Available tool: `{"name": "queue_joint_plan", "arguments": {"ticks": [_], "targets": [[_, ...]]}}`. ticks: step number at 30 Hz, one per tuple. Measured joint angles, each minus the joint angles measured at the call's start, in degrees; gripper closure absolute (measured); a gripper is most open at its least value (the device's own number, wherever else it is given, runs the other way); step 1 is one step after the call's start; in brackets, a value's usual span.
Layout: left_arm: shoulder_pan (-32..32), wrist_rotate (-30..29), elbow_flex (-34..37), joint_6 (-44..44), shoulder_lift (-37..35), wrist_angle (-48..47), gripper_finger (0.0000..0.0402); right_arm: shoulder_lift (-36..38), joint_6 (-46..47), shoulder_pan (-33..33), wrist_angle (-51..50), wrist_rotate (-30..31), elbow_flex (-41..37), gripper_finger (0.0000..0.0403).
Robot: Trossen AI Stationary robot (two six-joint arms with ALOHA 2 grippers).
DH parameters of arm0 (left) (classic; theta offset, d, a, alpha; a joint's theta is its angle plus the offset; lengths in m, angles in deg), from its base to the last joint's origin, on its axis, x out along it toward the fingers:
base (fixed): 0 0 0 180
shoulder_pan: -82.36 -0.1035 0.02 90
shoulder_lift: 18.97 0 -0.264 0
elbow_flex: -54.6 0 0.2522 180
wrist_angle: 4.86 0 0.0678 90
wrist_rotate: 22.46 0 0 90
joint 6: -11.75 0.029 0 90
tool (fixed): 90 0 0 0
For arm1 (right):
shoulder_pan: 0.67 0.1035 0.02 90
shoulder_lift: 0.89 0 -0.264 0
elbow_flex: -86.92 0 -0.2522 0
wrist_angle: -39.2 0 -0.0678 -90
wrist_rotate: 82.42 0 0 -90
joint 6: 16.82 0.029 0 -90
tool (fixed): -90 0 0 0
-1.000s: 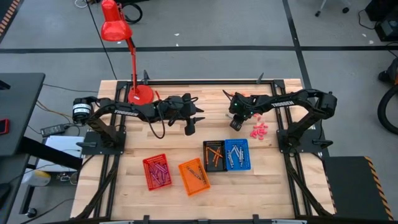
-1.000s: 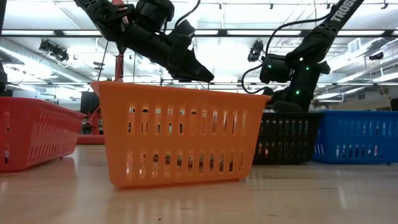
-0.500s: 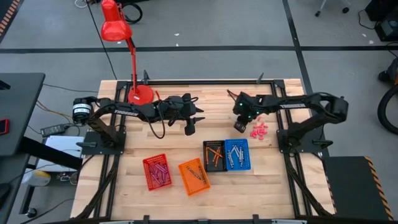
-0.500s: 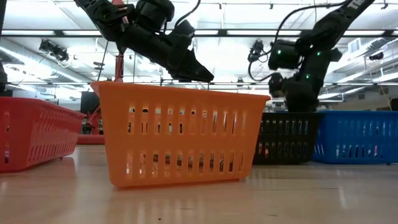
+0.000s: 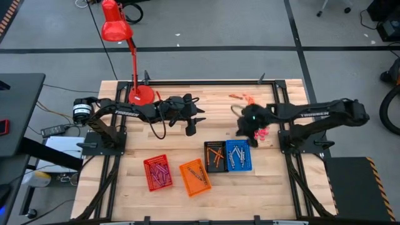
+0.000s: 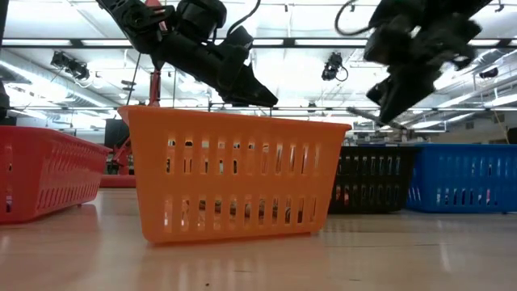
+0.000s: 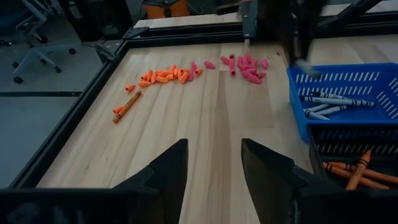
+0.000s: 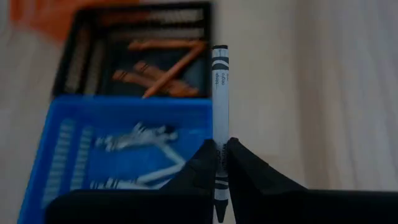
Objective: Sort crayons
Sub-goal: Put the black crayon into the blue bin, then put the orange crayon into the black bin
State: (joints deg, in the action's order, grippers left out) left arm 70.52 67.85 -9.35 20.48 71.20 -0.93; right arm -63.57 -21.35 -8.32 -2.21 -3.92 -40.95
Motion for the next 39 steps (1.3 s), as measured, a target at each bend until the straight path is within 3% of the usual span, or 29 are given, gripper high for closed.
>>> {"name": "queue_joint_plan", "arguments": {"ticks": [9, 15, 24, 31, 39], "targets": [[0.0, 0.0, 0.0, 0.0, 0.0, -0.37, 0.0239, -0.1, -18.26, 16.0, -3.96, 6.55, 0.0, 0.037], [0.0, 0.0, 0.0, 0.0, 0.0, -0.38, 0.0239, -0.72, -19.84, 22.83, -2.04, 15.92, 0.07, 0.0355], [0.0, 0.01, 0.0, 0.0, 0.0, -0.39, 0.0239, -6.11, -21.05, 26.08, -2.22, 18.02, 0.09, 0.0315], [0.0, -0.01, 0.0, 0.0, 0.0, -0.39, 0.0239, -6.71, -22.3, 27.43, -2.22, 32.31, 0.09, 0.0311], [0.0, 0.01, 0.0, 0.0, -0.02, -0.37, 0.0239, -2.27, -20.88, 20.66, 0.5, 32.93, 0.11, 0.0312]]}}
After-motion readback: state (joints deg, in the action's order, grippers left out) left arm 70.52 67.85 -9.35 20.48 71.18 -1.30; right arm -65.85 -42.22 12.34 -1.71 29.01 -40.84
